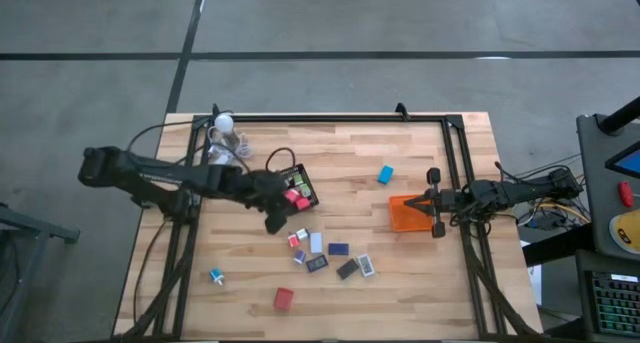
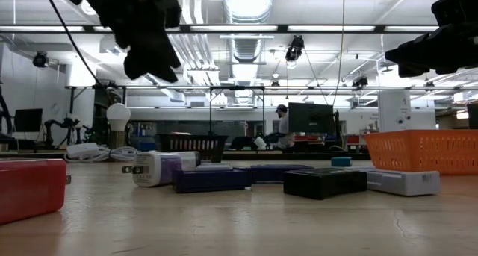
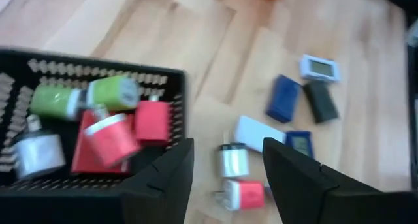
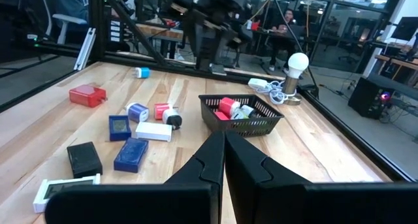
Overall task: Pick & Place Office items
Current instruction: Put the blue charger adapter in the black bin
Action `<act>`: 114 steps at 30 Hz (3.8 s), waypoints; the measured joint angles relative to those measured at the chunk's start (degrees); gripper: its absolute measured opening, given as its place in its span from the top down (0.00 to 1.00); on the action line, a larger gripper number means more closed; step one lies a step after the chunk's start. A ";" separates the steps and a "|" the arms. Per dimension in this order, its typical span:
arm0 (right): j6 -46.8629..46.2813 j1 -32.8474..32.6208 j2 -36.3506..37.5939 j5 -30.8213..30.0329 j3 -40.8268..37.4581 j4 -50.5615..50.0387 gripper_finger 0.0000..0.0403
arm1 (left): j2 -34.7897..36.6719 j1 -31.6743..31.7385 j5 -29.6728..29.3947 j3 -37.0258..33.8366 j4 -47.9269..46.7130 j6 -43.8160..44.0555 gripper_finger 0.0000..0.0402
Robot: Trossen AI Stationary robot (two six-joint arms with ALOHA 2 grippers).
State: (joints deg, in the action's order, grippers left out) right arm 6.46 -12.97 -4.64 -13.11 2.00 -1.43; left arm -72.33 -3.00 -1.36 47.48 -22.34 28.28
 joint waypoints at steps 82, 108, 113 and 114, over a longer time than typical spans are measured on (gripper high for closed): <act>0.00 -0.02 -0.02 -0.01 0.00 0.00 0.98 | 1.09 -43.65 9.55 -11.19 -3.59 20.69 0.53; 0.00 -0.02 -0.01 -0.02 -0.01 0.00 0.98 | 1.09 -43.24 15.12 -9.90 -24.88 1.93 0.53; 0.00 0.00 -0.02 -0.02 -0.02 -0.02 0.98 | 1.11 -43.13 11.01 -6.02 -27.76 -3.44 0.53; 0.00 0.00 -0.02 0.00 0.00 0.00 0.98 | 1.11 -43.13 10.57 -5.25 -27.76 -3.96 0.53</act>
State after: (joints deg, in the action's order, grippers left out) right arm 6.46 -12.97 -4.67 -13.11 2.00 -1.43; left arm -71.22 -46.13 9.21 42.24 -50.09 24.32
